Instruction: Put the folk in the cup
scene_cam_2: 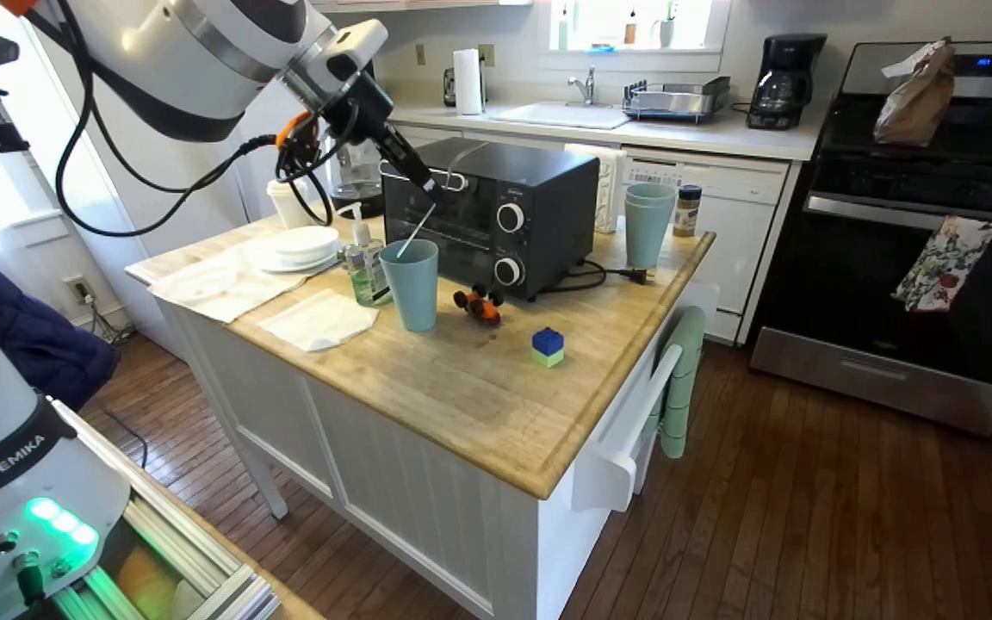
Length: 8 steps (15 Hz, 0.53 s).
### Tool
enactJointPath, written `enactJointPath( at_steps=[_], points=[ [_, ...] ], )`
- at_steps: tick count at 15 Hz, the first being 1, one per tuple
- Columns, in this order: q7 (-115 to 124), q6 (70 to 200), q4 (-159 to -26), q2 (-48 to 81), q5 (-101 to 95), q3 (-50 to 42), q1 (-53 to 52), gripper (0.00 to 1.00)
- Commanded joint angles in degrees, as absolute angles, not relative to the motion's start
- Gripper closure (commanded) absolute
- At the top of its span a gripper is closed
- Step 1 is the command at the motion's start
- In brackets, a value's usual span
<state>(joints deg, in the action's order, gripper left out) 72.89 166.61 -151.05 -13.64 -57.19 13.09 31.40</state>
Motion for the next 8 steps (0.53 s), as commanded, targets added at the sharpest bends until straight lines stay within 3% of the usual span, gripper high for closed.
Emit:
enactJointPath(
  at_steps=[1,8],
  points=[
    [80.57,167.11,-149.81,-11.26,-65.89,15.80,34.34,0.97],
    [94.08,165.86,-148.21,-6.89,-77.55,17.59,34.95,0.97]
  ],
)
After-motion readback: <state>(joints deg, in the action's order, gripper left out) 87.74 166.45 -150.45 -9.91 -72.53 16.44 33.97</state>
